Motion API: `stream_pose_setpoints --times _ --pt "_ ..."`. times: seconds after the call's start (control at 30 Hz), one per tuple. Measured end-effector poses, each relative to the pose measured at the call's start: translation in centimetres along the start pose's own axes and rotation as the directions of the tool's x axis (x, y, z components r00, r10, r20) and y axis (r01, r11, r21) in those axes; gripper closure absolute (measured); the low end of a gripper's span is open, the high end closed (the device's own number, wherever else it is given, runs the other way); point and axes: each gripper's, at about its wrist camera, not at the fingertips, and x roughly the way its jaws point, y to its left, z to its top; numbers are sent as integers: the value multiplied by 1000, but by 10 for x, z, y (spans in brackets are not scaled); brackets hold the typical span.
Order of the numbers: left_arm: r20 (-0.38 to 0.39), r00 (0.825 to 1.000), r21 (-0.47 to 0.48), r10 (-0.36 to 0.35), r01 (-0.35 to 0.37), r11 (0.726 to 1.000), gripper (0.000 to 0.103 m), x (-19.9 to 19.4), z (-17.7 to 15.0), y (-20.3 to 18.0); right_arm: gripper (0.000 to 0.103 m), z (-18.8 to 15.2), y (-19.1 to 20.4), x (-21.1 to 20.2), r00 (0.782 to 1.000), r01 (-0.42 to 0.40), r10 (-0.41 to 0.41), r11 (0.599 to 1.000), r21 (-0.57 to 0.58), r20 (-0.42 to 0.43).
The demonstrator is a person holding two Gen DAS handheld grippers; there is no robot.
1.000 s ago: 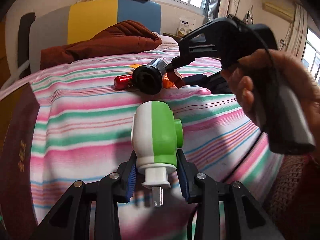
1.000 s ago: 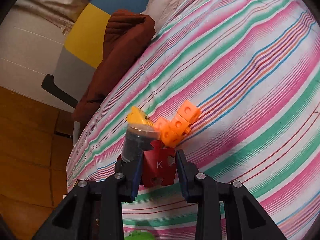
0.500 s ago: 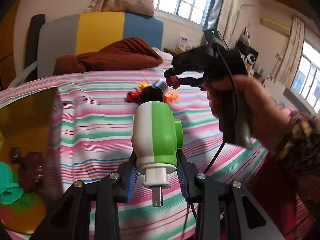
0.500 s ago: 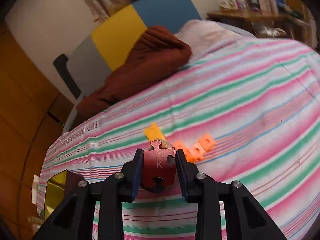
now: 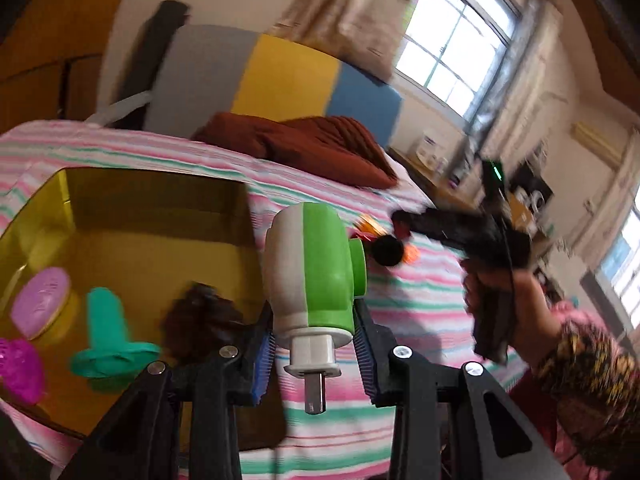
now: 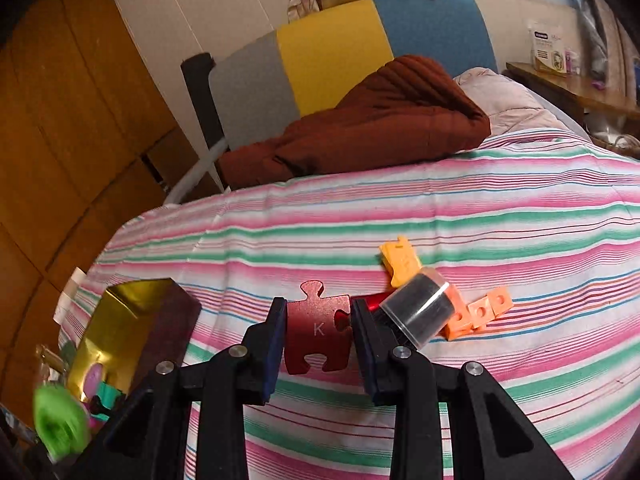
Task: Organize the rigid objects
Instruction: 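Carry the plug into the gold tray and release it while the right gripper holds the puzzle piece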
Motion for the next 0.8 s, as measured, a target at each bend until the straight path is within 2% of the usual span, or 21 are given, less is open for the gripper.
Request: stream_pose_setpoints --times 0.1,0.23,0.43,0.8 --pt "14 999 -48 37 -37 998 67 -2 11 23 70 -1 0 1 1000 -2 2 1000 -1 -1" --pt "-20 995 -90 99 -100 991 67 7 21 52 70 -2 2 0 1000 3 -3 1000 -14 7" --pt "-70 991 -204 111 -123 971 67 19 31 98 70 -2 10 3 1000 0 0 998 -56 1" --pt "-171 974 -328 146 -196 924 67 47 39 151 70 -6 28 7 1000 -25 25 989 -144 -4"
